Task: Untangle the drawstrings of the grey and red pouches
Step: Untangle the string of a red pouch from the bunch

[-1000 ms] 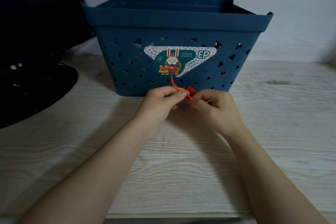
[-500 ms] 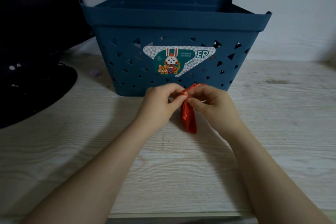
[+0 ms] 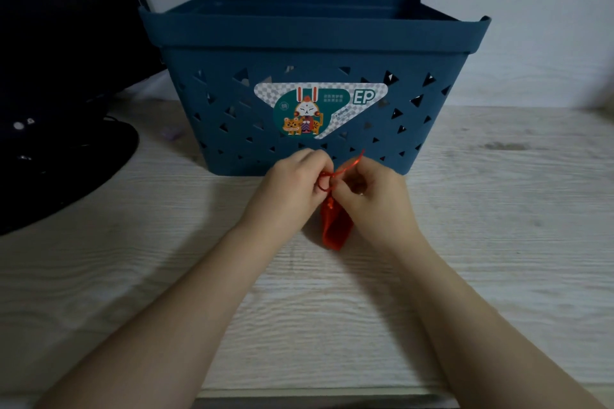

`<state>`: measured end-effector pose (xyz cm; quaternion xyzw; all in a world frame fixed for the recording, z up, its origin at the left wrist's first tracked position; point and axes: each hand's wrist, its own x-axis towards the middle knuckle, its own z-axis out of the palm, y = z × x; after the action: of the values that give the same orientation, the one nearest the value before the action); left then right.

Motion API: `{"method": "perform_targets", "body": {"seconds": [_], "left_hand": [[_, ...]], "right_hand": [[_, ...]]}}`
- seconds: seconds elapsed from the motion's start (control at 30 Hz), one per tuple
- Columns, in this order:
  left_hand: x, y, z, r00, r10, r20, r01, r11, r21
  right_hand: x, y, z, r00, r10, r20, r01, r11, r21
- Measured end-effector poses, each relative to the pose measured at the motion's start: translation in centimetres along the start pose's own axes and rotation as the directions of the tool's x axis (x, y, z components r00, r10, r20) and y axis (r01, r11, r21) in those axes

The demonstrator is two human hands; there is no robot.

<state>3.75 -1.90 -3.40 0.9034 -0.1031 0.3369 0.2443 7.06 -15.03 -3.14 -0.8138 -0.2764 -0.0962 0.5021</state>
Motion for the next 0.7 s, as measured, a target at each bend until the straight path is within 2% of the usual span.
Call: {"method": "perform_targets", "body": {"seconds": [0.07, 0.13, 0.2, 0.27, 0.33, 0.5, 0.7], "left_hand": [[0.0, 0.1, 0.1, 0.998, -0.016, -0.055, 0.015, 1.000, -0.021], [-0.1, 0.1, -0.1, 0.994, -0.026, -0.105, 0.019, 0.998, -0.063], [-0.1, 0.0, -0.4, 0.989, -0.016, -0.144, 0.005, 0.997, -0.075], [-0.1, 0.0, -0.6, 0.984, 0.014, -0.178, -0.023, 0.999, -0.048], [0.0, 0.1, -0.6, 0.978, 0.040, -0.203, -0.045, 0.999, -0.019], [-0.1, 0.3, -0.5, 0.970, 0.081, -0.228, -0.085, 0.996, -0.008], [-0.2, 0.0, -0.2, 0.967, 0.085, -0.240, -0.086, 0.996, 0.005]], "right_hand": [[0.0, -0.1, -0.1, 0.998, -0.057, -0.017, 0.058, 0.998, 0.022], [0.0, -0.1, -0.1, 0.999, -0.038, -0.009, 0.039, 0.992, 0.118], [0.2, -0.3, -0.3, 0.998, 0.065, 0.018, -0.067, 0.949, 0.308], [0.2, -0.5, -0.4, 0.984, 0.170, 0.057, -0.176, 0.854, 0.490], [0.2, -0.5, -0.5, 0.970, 0.213, 0.116, -0.240, 0.780, 0.578], [0.1, -0.8, -0.8, 0.970, 0.168, 0.177, -0.242, 0.760, 0.603], [0.2, -0.5, -1.2, 0.989, 0.091, 0.115, -0.138, 0.854, 0.502]]}}
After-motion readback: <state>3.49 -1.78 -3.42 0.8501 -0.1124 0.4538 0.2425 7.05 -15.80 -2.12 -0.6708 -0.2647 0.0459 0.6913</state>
